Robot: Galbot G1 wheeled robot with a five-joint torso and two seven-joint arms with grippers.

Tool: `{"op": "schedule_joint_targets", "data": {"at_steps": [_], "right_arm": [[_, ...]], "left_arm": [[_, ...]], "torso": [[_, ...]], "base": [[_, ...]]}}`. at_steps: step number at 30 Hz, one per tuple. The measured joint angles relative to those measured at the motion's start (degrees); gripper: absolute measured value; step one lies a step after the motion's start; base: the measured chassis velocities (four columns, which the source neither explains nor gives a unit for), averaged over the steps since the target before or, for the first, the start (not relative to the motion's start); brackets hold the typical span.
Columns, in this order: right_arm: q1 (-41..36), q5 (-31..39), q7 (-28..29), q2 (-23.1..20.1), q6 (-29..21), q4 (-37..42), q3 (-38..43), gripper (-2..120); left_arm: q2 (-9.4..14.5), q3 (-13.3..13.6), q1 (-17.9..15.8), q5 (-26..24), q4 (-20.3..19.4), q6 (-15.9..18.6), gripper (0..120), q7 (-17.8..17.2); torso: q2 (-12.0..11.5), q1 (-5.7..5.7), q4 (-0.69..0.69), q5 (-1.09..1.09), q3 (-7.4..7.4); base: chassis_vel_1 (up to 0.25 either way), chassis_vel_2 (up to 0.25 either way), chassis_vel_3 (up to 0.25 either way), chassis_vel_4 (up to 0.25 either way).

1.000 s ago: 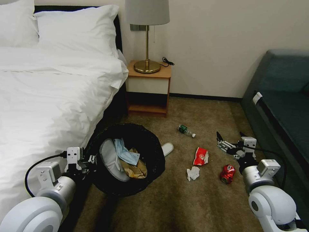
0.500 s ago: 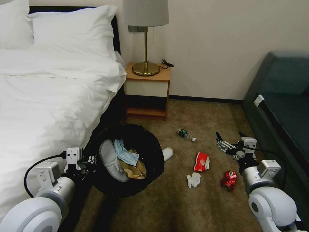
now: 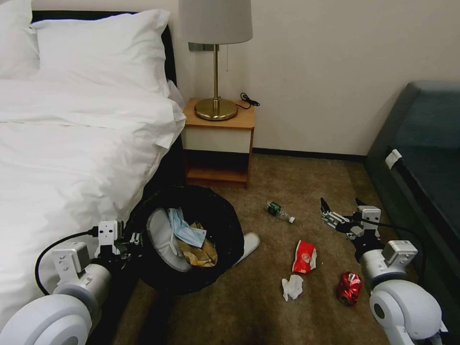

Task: Pick up the trash bin, then pick up the garbage on the floor and place it into the trash bin.

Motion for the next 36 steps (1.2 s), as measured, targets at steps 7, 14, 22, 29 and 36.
{"op": "schedule_joint_targets", "data": {"at_steps": [7,14,22,29,36], "right_arm": [[-2.7,-0.7,-1.3,-1.5,0.1,0.0,-0.9,100],[-9.2,-2.4,-17.6,-7.4,4.1,-5.7,3.8,100],[-9.7,-3.1,-25.3,-11.2,7.7,-15.1,3.3,100],[-4.1,-3.9,-29.4,-12.2,8.3,-25.8,-2.7,100],[0.5,-4.8,-30.3,-11.3,7.6,-32.9,-6.9,100]], "left_arm": [[0.0,-0.1,0.0,0.0,0.0,0.0,2,0.0],[0.3,-0.5,-0.3,-0.2,0.0,0.0,2,0.0],[0.4,-0.4,-0.4,-0.3,0.0,0.0,2,0.0],[0.6,-0.9,0.2,-0.5,0.0,0.0,2,0.0],[0.6,-1.4,0.9,-0.6,0.0,0.0,2,0.0]], "torso": [[0.0,0.01,0.00,0.00,0.01],[0.0,0.00,-0.01,0.00,-0.02],[0.0,-0.01,-0.01,0.00,-0.01],[0.0,0.00,0.00,0.00,0.00],[0.0,0.00,0.00,-0.01,0.00]], "base": [[-0.095,0.090,0.088,-0.089],[0.000,0.000,0.000,0.000],[0.000,0.000,0.000,0.000],[0.000,0.000,0.000,0.000],[0.000,0.000,0.000,0.000]]}}
